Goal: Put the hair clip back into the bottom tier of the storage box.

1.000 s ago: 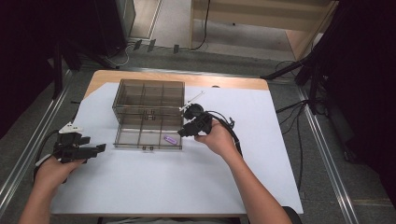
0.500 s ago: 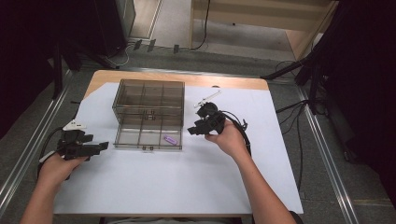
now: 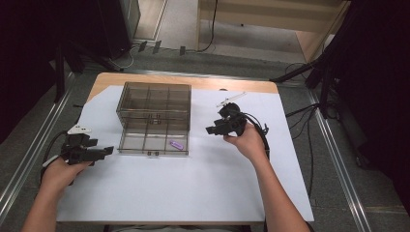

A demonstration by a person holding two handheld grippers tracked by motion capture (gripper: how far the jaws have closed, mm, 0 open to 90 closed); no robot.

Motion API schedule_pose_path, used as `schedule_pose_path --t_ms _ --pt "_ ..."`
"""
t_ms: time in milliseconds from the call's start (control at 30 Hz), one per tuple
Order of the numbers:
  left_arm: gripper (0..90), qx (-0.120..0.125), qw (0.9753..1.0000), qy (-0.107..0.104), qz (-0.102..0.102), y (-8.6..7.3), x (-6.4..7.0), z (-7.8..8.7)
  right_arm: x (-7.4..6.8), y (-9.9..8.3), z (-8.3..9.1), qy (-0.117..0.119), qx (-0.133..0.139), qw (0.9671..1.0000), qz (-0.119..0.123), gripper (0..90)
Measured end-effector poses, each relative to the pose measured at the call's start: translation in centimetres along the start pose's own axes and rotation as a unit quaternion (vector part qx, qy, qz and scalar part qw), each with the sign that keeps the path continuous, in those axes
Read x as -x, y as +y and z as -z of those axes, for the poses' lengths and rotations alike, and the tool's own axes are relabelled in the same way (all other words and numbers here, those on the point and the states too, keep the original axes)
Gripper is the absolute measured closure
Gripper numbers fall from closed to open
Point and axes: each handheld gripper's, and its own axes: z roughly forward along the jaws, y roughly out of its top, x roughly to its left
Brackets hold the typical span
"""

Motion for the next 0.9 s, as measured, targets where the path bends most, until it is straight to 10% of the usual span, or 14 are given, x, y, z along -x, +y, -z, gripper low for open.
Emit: schedule_pose_path --t_ms 900 --pt "27.3 0.001 1.0 -0.003 -0.002 0.4 0.3 -0.5 2.4 -1.7 0.0 -0.016 0.01 0.9997 -0.014 49.8"
